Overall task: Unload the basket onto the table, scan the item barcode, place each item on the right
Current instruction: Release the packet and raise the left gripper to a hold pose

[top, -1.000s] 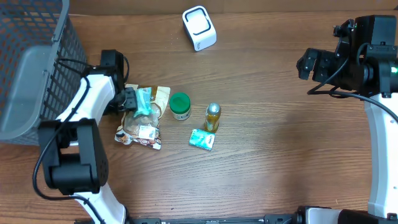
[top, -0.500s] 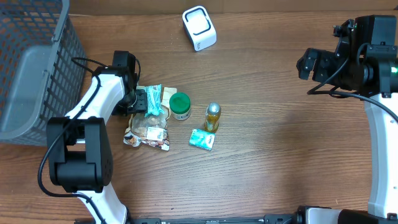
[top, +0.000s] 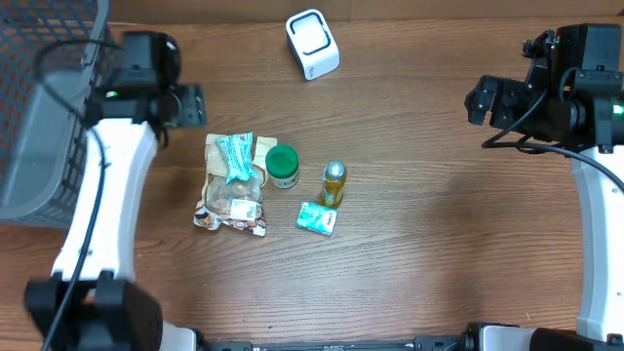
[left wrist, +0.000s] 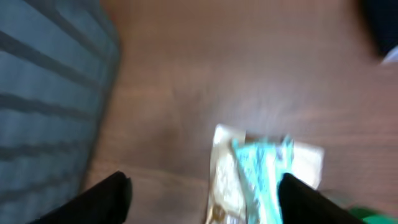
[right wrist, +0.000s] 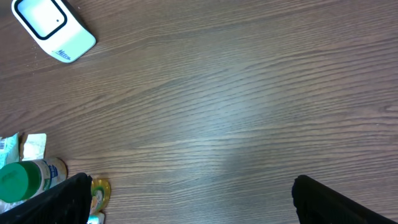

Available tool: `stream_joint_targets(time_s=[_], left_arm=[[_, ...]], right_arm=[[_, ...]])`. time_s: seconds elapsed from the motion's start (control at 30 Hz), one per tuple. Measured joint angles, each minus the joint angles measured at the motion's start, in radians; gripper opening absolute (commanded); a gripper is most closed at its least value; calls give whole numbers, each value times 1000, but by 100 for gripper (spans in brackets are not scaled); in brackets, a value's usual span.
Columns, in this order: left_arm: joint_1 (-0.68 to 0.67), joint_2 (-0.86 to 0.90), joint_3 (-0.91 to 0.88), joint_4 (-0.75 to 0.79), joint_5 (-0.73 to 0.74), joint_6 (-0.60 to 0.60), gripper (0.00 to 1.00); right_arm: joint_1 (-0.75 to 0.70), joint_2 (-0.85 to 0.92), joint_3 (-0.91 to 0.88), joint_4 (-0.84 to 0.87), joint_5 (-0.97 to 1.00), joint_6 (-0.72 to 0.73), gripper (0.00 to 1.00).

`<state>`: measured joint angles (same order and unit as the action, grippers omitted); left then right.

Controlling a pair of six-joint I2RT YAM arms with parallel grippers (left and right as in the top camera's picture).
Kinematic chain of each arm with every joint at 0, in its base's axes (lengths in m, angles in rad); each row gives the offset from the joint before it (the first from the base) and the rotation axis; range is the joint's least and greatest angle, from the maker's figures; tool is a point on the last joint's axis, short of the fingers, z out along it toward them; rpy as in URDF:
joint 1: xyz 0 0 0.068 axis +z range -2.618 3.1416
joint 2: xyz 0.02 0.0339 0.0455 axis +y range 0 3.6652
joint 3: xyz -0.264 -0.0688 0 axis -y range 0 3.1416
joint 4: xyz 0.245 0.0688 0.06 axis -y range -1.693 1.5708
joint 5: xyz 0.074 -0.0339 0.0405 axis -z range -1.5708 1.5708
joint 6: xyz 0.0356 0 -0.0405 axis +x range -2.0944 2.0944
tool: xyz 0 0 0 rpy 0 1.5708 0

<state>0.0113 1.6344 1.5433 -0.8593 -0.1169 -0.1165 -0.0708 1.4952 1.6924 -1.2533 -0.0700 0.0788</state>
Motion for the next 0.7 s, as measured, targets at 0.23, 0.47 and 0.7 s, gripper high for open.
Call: stream_joint_targets(time_s=[0.23, 0.47, 0.7], left_arm=[[24, -47, 10, 10, -23, 12, 100], [24, -45, 10, -2, -30, 12, 100], [24, -45, 10, -2, -30, 12, 99]], right_arm=[[0, 0, 0, 0, 0, 0, 100], [0, 0, 0, 0, 0, 0, 100], [0, 0, 0, 0, 0, 0, 100]])
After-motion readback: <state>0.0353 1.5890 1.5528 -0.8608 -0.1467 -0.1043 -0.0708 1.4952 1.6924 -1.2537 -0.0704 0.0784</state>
